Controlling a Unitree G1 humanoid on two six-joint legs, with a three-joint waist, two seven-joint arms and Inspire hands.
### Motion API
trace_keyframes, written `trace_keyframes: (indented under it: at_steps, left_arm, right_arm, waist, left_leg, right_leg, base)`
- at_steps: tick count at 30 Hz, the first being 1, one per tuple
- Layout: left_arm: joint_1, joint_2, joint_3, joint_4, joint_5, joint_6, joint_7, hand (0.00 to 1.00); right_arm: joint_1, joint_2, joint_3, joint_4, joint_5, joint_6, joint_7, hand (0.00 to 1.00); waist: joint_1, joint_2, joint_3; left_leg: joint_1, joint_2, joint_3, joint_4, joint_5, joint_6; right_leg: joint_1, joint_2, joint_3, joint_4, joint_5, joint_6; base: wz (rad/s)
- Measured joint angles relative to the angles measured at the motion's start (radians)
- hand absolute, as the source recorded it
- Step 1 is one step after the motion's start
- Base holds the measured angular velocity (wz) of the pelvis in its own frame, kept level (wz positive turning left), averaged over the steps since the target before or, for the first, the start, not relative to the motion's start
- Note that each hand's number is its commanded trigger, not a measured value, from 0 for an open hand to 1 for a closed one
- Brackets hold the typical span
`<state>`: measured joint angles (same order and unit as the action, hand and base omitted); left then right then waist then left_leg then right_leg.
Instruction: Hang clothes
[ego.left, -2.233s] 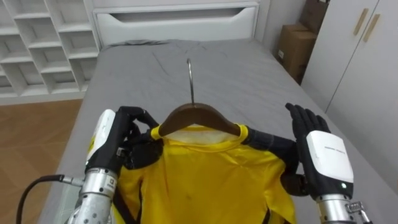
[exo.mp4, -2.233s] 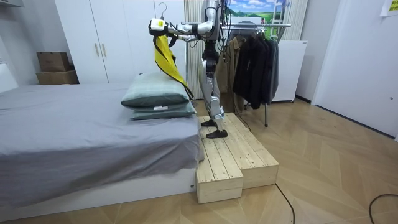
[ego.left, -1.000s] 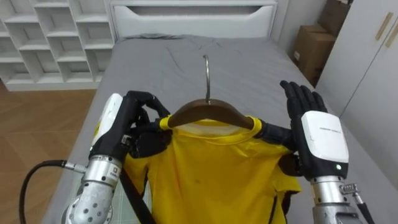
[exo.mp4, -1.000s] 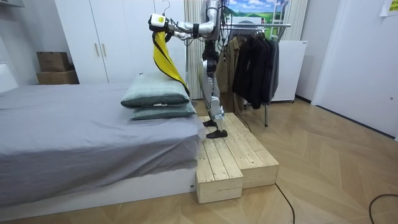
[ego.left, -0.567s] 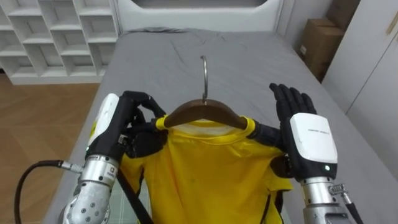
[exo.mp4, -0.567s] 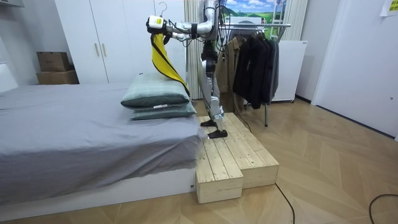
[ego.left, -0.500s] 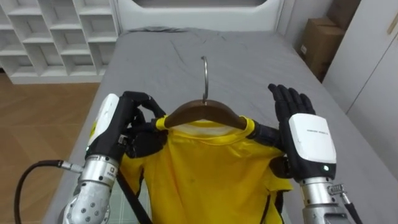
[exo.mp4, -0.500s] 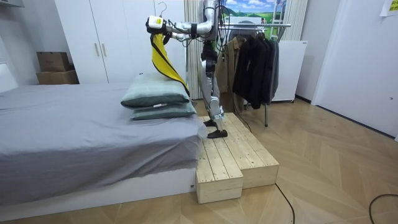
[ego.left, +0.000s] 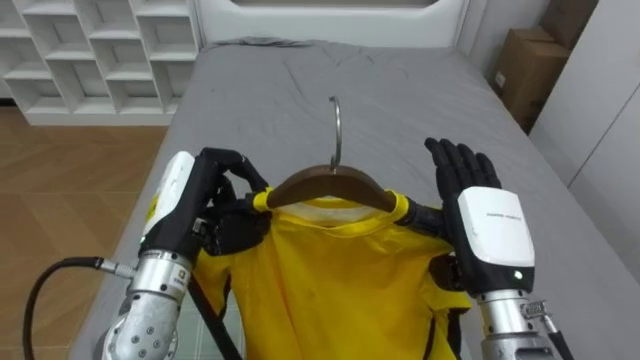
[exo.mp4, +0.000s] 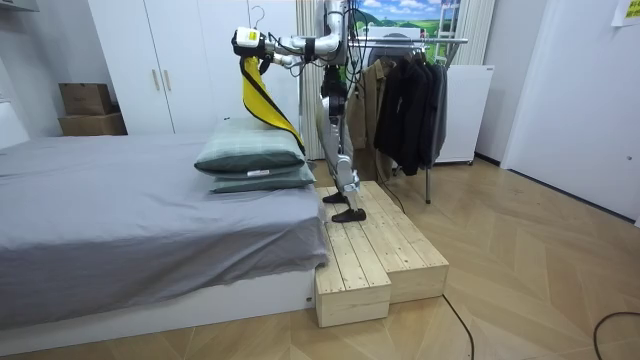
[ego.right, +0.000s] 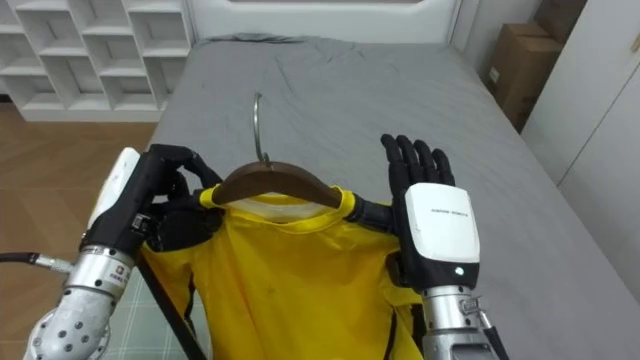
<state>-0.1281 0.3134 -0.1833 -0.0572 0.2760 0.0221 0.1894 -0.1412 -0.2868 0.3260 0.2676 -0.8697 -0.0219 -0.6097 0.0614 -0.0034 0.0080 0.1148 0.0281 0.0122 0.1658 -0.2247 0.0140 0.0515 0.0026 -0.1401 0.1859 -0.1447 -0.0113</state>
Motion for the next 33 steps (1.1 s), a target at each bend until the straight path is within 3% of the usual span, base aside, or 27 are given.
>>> trace_keyframes:
  at_steps: [4,5,6,7,8,9,11,13,15,19,21,33]
  left_arm:
    - [0.000,0.013,0.000,0.000,0.000,0.000,-0.002,1.00]
    - [-0.005,0.019,-0.002,0.002,-0.001,0.000,-0.005,1.00]
    - [-0.010,0.017,-0.008,0.002,-0.001,-0.001,-0.006,1.00]
    - [-0.028,0.007,-0.029,0.004,-0.001,0.000,-0.006,1.00]
    - [-0.041,0.008,-0.047,0.006,-0.001,-0.002,-0.008,1.00]
    - [-0.038,0.009,-0.046,0.008,-0.001,0.000,-0.008,1.00]
    - [-0.035,0.009,-0.030,0.020,-0.001,0.004,-0.011,1.00]
    - [-0.035,0.009,-0.024,0.020,0.000,0.005,-0.018,1.00]
    - [-0.035,0.011,-0.019,0.020,0.000,0.005,-0.028,1.00]
    - [-0.035,0.009,-0.020,0.020,0.001,0.005,-0.033,1.00]
    - [-0.035,0.007,-0.022,0.020,0.001,0.005,-0.033,1.00]
    - [-0.035,0.008,-0.029,0.020,0.001,0.017,-0.048,1.00]
  right_arm:
    - [0.000,-0.005,0.018,0.000,-0.001,0.000,0.004,0.00]
    - [0.000,0.002,0.026,0.001,0.002,0.000,0.009,0.00]
    - [0.000,0.003,0.026,0.004,0.005,0.000,0.010,0.00]
    - [-0.004,-0.023,0.016,0.003,0.008,-0.001,0.010,0.00]
    - [-0.013,-0.039,0.002,0.016,0.009,0.000,0.018,0.00]
    - [-0.017,-0.036,0.002,0.018,0.005,0.000,0.028,0.00]
    - [-0.044,-0.032,0.024,0.021,-0.014,-0.002,0.056,0.00]
    - [-0.055,-0.037,0.037,0.021,-0.035,0.002,0.068,0.00]
    - [-0.058,-0.047,0.052,0.021,-0.035,0.016,0.070,0.00]
    - [-0.058,-0.054,0.056,0.021,-0.039,0.024,0.071,0.00]
    - [-0.058,-0.059,0.056,0.016,-0.047,0.031,0.082,0.00]
    - [-0.057,-0.068,0.062,-0.006,-0.075,0.059,0.133,0.00]
  waist:
    - [0.007,-0.004,0.0022]
    - [0.009,-0.033,0.0203]
    - [0.011,-0.051,0.0271]
    - [0.006,-0.049,0.0241]
    - [0.013,-0.058,0.0179]
    - [0.024,-0.062,0.0150]
    - [0.032,-0.056,0.0181]
    - [0.032,-0.050,0.0157]
    - [0.026,-0.031,0.0115]
    - [0.013,-0.019,0.0049]
    - [-0.004,-0.016,0.0036]
    - [-0.002,-0.023,0.0000]
  left_leg:
    - [0.001,-0.001,0.003,0.019,0.000,0.000]
    - [-0.052,-0.020,0.034,0.131,-0.005,-0.004]
    - [-0.096,-0.026,0.055,0.187,-0.015,0.002]
    - [-0.166,-0.030,0.069,0.109,0.007,0.002]
    - [-0.198,-0.027,0.110,0.085,0.077,0.031]
    - [-0.196,-0.028,0.119,0.085,0.081,0.034]
    - [-0.194,-0.030,0.116,0.096,0.081,0.034]
    - [-0.196,-0.042,0.110,0.097,0.081,0.035]
    - [-0.195,-0.042,0.105,0.097,0.081,0.035]
    - [-0.176,-0.040,0.101,0.090,0.082,0.031]
    - [-0.170,-0.039,0.094,0.077,0.082,0.028]
    - [-0.138,-0.039,0.097,0.055,0.097,0.027]
  right_leg:
    - [0.000,-0.006,0.004,0.020,0.000,0.000]
    - [0.020,-0.041,0.046,0.022,0.002,-0.003]
    - [0.029,-0.057,0.091,0.013,0.002,-0.002]
    - [0.024,-0.060,0.112,0.010,0.001,0.003]
    - [0.012,-0.068,0.119,0.017,-0.029,0.042]
    - [0.009,-0.069,0.118,0.014,-0.032,0.047]
    - [0.014,-0.065,0.107,-0.022,-0.018,0.047]
    - [0.022,-0.068,0.105,-0.036,-0.015,0.048]
    - [0.026,-0.065,0.096,-0.035,-0.015,0.048]
    - [0.039,-0.054,0.089,-0.033,-0.015,0.047]
    - [0.044,-0.050,0.081,-0.032,-0.015,0.045]
    - [0.051,-0.048,0.089,-0.015,-0.009,0.035]
  base:
    - [-0.01]
    - [0.17]
    - [0.47]
    - [0.51]
    - [0.39]
    - [0.05]
    - [-0.07]
    - [0.00]
    - [0.05]
    - [0.03]
    - [0.09]
    - [-0.02]
